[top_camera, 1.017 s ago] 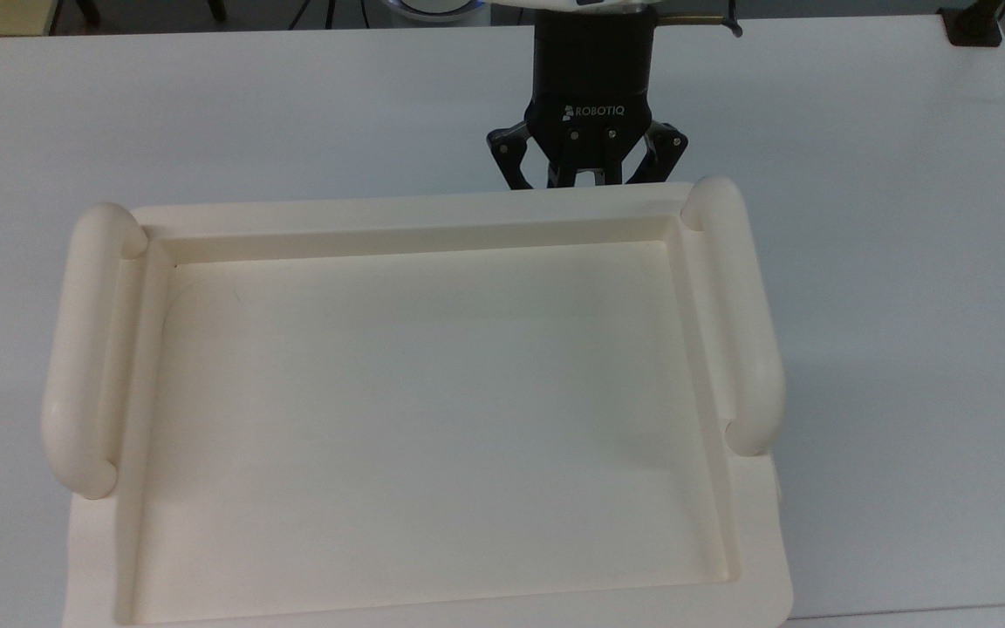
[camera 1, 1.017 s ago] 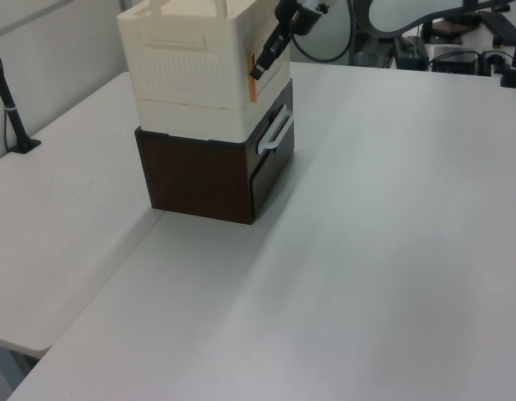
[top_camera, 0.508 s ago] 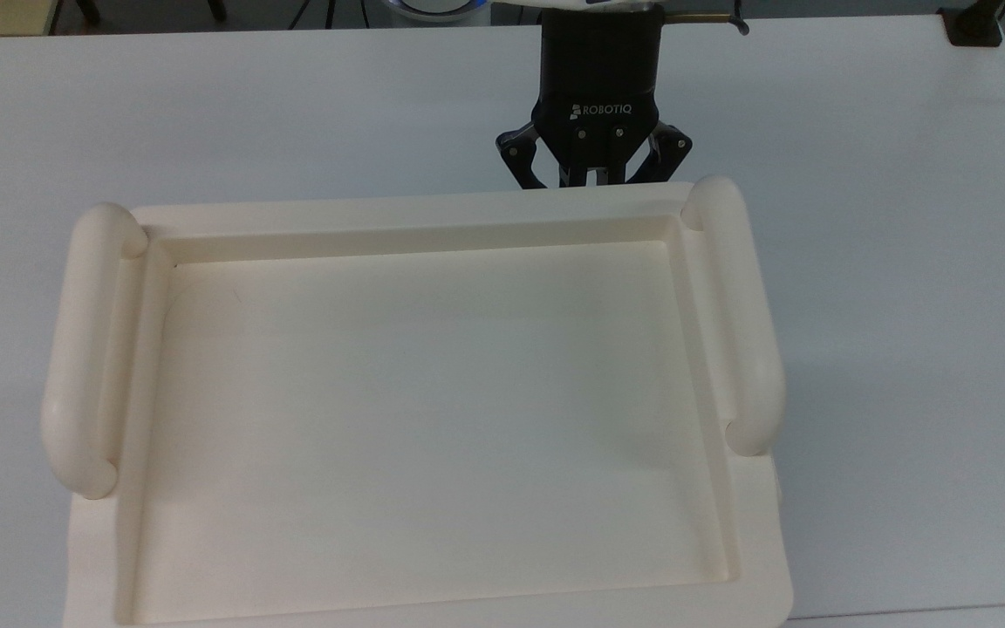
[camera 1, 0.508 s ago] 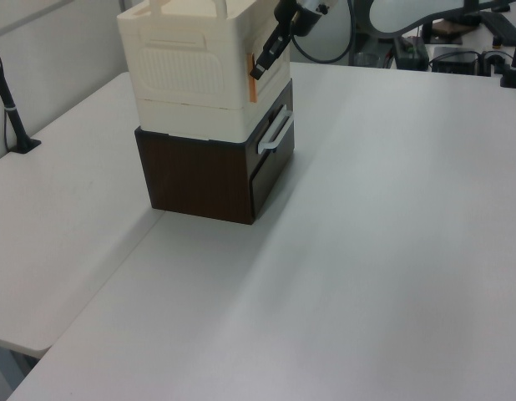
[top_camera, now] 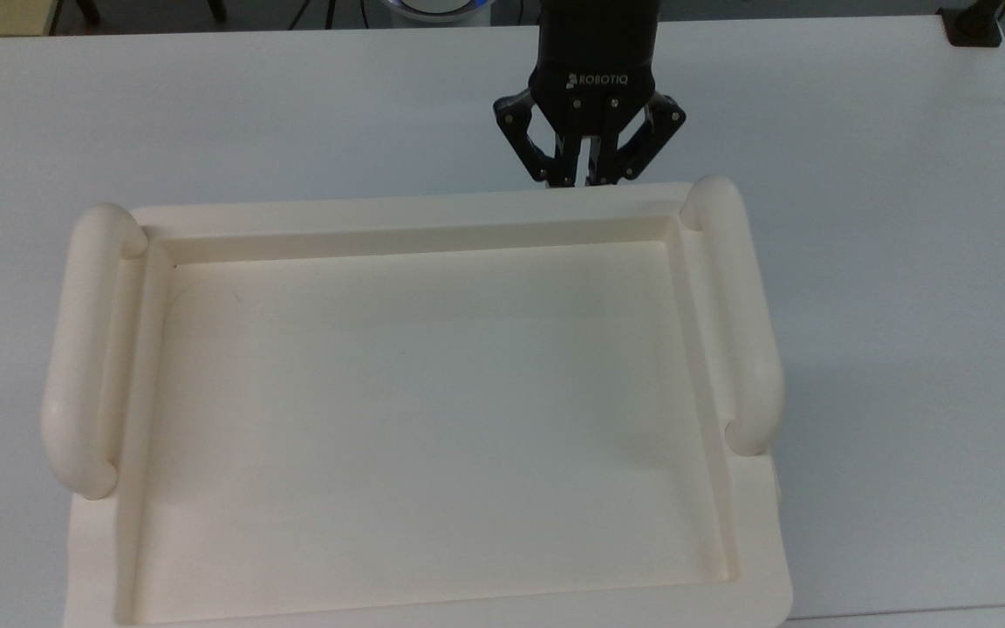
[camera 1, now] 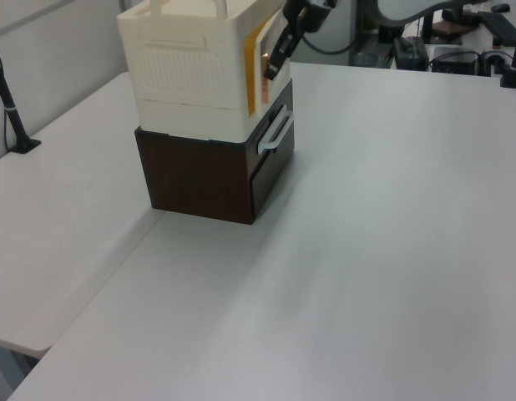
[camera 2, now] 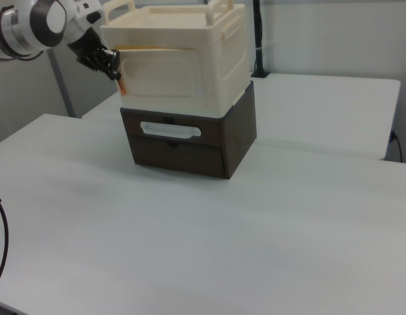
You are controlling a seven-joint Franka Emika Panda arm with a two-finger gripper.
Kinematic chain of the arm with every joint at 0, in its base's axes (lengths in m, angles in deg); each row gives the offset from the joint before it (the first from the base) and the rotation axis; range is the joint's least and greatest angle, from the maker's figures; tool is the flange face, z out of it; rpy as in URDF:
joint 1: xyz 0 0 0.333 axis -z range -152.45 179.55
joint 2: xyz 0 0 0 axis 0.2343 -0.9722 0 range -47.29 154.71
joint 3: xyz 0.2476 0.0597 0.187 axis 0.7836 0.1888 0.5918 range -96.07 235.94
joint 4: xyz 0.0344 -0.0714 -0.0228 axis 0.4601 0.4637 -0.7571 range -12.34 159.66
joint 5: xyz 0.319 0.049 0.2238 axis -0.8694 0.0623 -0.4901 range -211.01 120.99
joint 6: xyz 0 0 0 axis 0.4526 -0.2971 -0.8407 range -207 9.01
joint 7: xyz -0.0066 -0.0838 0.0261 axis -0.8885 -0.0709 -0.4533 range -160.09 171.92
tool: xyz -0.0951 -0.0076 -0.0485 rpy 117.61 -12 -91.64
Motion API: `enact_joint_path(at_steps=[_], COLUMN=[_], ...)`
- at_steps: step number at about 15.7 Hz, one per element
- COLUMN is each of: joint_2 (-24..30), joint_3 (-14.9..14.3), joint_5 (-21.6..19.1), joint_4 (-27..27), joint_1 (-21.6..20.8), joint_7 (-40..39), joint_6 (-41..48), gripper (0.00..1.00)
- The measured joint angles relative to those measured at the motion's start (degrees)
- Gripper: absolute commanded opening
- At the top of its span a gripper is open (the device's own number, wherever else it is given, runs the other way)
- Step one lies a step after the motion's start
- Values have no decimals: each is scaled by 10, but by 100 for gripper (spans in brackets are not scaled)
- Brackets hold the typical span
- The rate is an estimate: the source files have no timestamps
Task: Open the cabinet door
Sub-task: 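Pull the door edge outward, swinging the door open on its hinge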
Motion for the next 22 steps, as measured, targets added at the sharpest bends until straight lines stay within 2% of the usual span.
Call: enact_joint_path(at_steps=[1,3,4,5,10,13,17,22], joint_2=[6,19,26,33,81,115,137,129], joint_3=[0,-1,-3,-6,-14,-15,-16,-10], joint_5=[-1,0,0,1,2,0,-31,-43], joint_4=[0,0,0,0,-2,-3,-22,-31], joint_1=[0,1,3,4,10,15,32,30], joint_7=[0,1,1,0,-33,-57,-69,-69], joint_6=[24,76,101,127,248,289,290,242], gripper=[77,88,97,100,100,100,100,100])
